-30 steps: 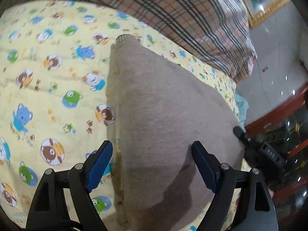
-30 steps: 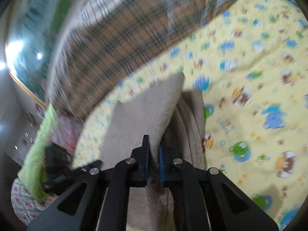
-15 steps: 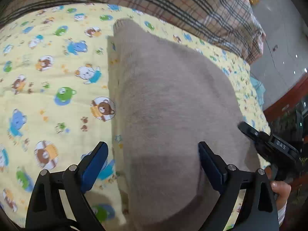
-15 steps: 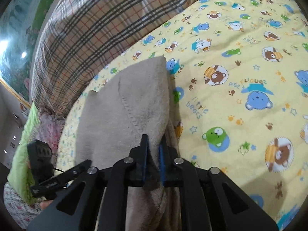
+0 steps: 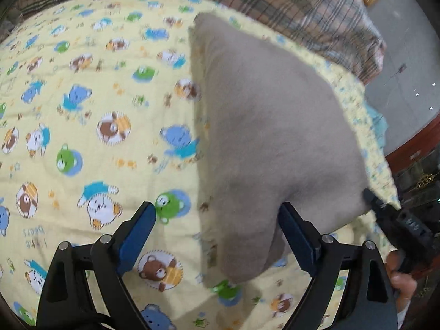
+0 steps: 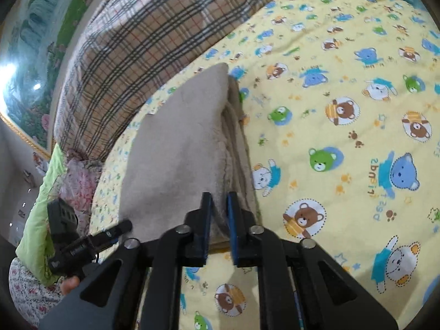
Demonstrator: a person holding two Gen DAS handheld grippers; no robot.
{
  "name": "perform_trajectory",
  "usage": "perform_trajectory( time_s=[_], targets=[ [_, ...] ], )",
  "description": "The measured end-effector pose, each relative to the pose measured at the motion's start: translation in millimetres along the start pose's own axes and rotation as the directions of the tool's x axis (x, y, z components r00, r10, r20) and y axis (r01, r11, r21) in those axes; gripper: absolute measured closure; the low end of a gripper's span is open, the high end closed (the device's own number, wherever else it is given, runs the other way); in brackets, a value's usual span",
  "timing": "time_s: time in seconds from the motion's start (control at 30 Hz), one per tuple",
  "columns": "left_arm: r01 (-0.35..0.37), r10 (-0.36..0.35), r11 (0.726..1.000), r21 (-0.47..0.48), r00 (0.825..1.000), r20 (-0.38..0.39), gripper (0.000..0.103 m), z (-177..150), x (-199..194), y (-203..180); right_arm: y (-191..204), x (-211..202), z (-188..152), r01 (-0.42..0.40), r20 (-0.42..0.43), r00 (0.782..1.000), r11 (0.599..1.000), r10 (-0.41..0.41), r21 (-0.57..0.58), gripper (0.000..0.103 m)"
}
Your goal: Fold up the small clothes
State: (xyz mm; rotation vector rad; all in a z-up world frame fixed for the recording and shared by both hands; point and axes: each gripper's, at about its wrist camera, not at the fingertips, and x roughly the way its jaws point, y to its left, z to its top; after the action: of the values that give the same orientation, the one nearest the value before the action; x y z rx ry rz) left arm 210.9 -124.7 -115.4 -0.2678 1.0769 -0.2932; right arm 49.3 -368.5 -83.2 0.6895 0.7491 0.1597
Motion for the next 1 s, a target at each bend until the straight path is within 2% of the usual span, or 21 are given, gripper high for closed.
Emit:
perform_trajectory(
  time_s=[0.1,0.23,0.3,0.4,0.53,0.63,0.7,0.87,1.0],
  targets=[
    [-0.016,0.016,1.0,0.025,1.0,0.005,0.012,-1.4,0.7,-2.2,-1.3,-10.6,-2.0,0.041,0.028,0.999,0.999,-0.041,-0.013,0.097],
    [-0.073,0.072,0.992,0.103,0.997,0.007,0.011,-8.1,7.4,-12.3,-10.9,-5.1,-9.1,0.105,-0.003,0.994,0.994,-0.105,-0.021,0.098],
    [-0.074,0.074,0.988,0.132,0.997,0.008,0.011,-10.0,4.4,-15.2,-9.0,-4.7,-9.7,0.117,-0.013,0.993,0.992,-0.117,-0.039,0.096],
    [0.014,-0.014,0.996,0.086,1.0,0.007,0.011,-8.3,-8.3,-5.3,-2.2,-12.1,-3.3,0.085,-0.001,0.996,0.996,-0.085,-0.035,0.094],
    [0.152,-0.151,0.988,-0.012,0.988,0.028,0.011,9.4,-23.0,11.2,3.7,-20.2,9.3,0.042,0.062,0.997,0.999,-0.04,-0.035,0.092],
    [0.189,-0.188,0.981,-0.04,0.982,0.012,0.011,26.6,-22.8,14.1,4.8,-9.5,25.2,0.031,0.051,0.998,0.999,-0.03,-0.021,0.074],
    [0.185,-0.185,0.981,-0.054,0.983,0.005,0.011,36.8,-19.0,16.0,6.0,-1.9,33.8,0.023,0.052,0.998,0.999,-0.021,-0.023,0.049],
    [0.222,-0.222,0.972,-0.081,0.975,0.01,0.01,63.0,-5.1,8.1,8.2,20.3,54.4,-0.011,0.026,1.0,0.999,0.012,-0.035,0.048],
    [0.201,-0.202,0.976,-0.078,0.979,-0.002,0.01,74.8,11.6,3.9,4.9,40.6,64.5,-0.04,-0.026,0.999,0.998,0.039,-0.044,0.048]
  ],
)
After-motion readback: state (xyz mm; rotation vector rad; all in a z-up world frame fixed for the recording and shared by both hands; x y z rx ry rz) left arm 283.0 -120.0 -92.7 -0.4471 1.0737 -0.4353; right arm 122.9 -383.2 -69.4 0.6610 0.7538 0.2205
